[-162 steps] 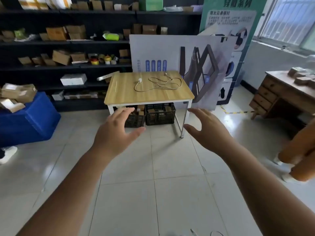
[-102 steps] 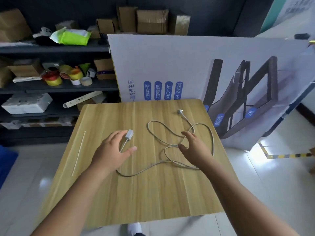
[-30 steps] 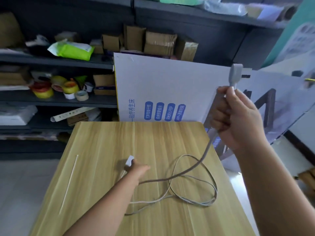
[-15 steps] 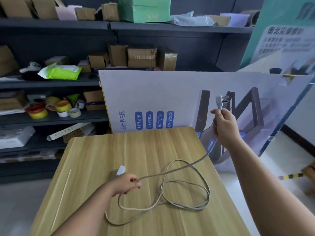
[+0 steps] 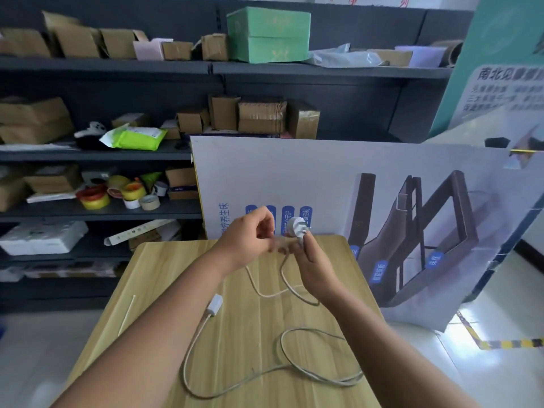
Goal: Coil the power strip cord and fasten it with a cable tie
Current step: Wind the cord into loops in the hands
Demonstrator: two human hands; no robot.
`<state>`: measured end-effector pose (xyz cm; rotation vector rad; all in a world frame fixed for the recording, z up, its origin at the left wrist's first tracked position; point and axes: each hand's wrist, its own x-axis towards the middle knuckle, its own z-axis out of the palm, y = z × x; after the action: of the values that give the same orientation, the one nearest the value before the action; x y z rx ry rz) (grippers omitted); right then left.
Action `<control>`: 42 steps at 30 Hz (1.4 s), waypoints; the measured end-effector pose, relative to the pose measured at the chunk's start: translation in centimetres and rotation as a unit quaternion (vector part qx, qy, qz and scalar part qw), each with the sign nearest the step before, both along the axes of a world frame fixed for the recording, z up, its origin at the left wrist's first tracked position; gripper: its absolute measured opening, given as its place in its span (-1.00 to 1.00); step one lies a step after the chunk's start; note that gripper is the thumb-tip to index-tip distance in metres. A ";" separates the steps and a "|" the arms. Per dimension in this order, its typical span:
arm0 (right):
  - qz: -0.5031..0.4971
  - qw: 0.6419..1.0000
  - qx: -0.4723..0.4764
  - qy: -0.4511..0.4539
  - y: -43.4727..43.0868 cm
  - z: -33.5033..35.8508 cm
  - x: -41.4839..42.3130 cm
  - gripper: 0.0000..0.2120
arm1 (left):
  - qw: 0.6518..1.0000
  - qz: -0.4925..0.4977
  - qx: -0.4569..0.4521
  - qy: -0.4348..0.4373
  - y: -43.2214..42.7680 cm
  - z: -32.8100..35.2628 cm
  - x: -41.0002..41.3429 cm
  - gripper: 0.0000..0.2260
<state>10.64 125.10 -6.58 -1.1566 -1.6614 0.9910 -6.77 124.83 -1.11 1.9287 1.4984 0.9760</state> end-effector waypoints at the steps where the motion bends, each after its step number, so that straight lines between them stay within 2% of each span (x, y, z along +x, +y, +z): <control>1: 0.014 1.000 -0.001 0.004 0.0 0.3 -0.1 -0.83 | 1.000 -0.002 0.003 0.001 0.0 0.3 0.1 -0.75; 3: 0.054 0.998 -0.028 0.009 -0.4 1.1 -0.5 -0.81 | 1.000 0.005 0.027 -0.008 0.0 0.8 0.4 -0.74; 5: 0.069 0.994 -0.060 0.053 -0.8 1.8 -0.7 -0.80 | 0.998 0.029 0.052 -0.021 0.0 0.5 0.4 -0.72; 6: 0.058 0.992 -0.071 0.089 -0.8 2.4 -0.6 -0.80 | 0.998 0.036 0.040 -0.039 -0.3 -0.1 0.2 -0.70; 9: 0.012 0.980 -0.079 0.182 0.0 4.5 0.9 -0.78 | 0.985 0.008 -0.071 -0.158 -1.6 -3.7 -0.8 -0.49; 10: -0.001 0.975 -0.078 0.210 0.3 5.3 1.6 -0.78 | 0.979 0.005 -0.102 -0.174 -2.1 -5.2 -1.0 -0.52; 13: -0.042 0.961 -0.065 0.267 1.2 6.7 3.5 -0.77 | 0.972 0.001 -0.163 -0.172 -2.9 -8.2 -1.1 -0.81; 16: -0.079 0.966 -0.051 0.240 1.7 6.4 4.7 -0.80 | 0.955 0.020 -0.164 -0.245 -3.1 -7.5 -0.2 -0.81; 20: -0.068 0.971 -0.122 0.196 0.5 3.5 2.9 -0.90 | 0.940 0.042 -0.125 -0.314 -2.6 -3.9 2.9 -0.82; 22: -0.041 0.969 -0.137 0.203 -0.4 2.6 1.5 -0.88 | 0.950 0.036 -0.125 -0.282 -2.5 -3.1 4.6 -0.79; 24: -0.014 0.968 -0.148 0.200 -0.9 2.5 0.9 -0.82 | 0.971 0.044 -0.102 -0.211 -2.5 -2.9 5.2 -0.81; 27: 0.060 0.965 -0.172 0.190 -1.3 2.7 1.3 -0.87 | 0.996 0.076 -0.045 -0.023 -2.7 -2.7 4.7 -0.79; 30: 0.105 0.968 -0.182 0.137 -1.4 2.4 1.8 -0.94 | 0.990 0.071 -0.021 0.122 -3.0 -2.3 4.3 -0.77; 32: 0.091 0.973 -0.182 0.108 -1.4 2.3 2.2 -0.85 | 0.979 0.066 0.024 0.189 -2.9 -2.3 4.1 -0.77; 33: 0.078 0.976 -0.178 0.097 -1.3 2.4 2.4 -0.78 | 0.979 0.061 0.037 0.190 -2.9 -2.4 3.8 -0.77; 34: 0.059 0.980 -0.166 0.092 -1.2 2.4 2.7 -0.76 | 0.988 0.050 0.032 0.143 -2.9 -2.7 3.3 -0.78; 36: 0.005 0.986 -0.129 0.103 -1.2 2.8 3.0 -0.83 | 0.998 0.022 -0.044 -0.038 -2.8 -4.0 2.6 -0.81; 37: -0.025 0.988 -0.103 0.115 -1.2 3.1 3.0 -0.84 | 0.993 0.011 -0.086 -0.082 -2.8 -4.8 2.4 -0.80; 38: -0.050 0.988 -0.074 0.128 -1.2 3.5 3.1 -0.81 | 0.989 -0.004 -0.129 -0.071 -2.8 -5.9 2.3 -0.72; 40: -0.075 0.988 -0.030 0.131 -1.2 4.4 3.2 -0.78 | 0.979 -0.052 -0.197 0.018 -2.8 -8.4 2.5 -0.52; 42: -0.061 0.985 -0.028 0.159 -1.5 5.5 3.1 -0.78 | 0.969 -0.082 -0.221 0.070 -2.8 -10.0 3.1 -0.39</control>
<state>13.75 123.61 -1.08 -1.0598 -1.3039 1.0864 -3.67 122.07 -11.09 1.7824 1.4543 0.3940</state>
